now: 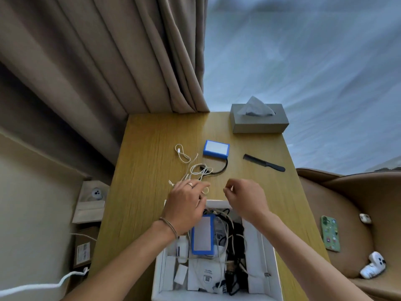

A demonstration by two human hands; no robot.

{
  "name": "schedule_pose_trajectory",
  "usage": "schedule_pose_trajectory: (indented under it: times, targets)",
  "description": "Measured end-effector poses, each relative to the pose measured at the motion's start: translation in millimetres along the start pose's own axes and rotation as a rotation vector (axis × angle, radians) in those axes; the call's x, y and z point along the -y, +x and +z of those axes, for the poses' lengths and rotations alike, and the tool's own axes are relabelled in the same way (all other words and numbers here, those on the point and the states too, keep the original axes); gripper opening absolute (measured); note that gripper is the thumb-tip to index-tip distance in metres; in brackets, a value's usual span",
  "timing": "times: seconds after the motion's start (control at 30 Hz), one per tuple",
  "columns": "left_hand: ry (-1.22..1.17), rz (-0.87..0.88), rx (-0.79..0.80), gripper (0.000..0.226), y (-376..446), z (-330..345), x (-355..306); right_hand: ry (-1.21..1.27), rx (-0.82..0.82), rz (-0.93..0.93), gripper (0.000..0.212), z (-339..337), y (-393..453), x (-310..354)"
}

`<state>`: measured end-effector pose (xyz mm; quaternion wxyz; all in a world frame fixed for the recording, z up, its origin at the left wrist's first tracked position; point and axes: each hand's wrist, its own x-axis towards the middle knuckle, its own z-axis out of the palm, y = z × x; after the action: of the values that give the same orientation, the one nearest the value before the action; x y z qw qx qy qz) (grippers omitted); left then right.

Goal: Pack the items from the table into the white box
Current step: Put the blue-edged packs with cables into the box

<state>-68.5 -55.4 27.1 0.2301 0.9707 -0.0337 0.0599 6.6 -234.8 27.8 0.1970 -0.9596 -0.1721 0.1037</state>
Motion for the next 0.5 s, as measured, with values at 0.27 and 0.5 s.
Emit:
schedule_pose_trajectory:
  times: [0.27, 0.5]
  targets:
    - [0.017, -0.047, 0.078, 0.034, 96.0, 16.7, 14.0, 0.186, 0.021, 0.271, 0.021, -3.6, 74.3, -22.3]
    - [0.103, -0.02, 0.233, 0.038, 165.4, 51.8, 34.9, 0.289, 0.032, 0.363, 0.023, 12.6, 108.4, -42.0]
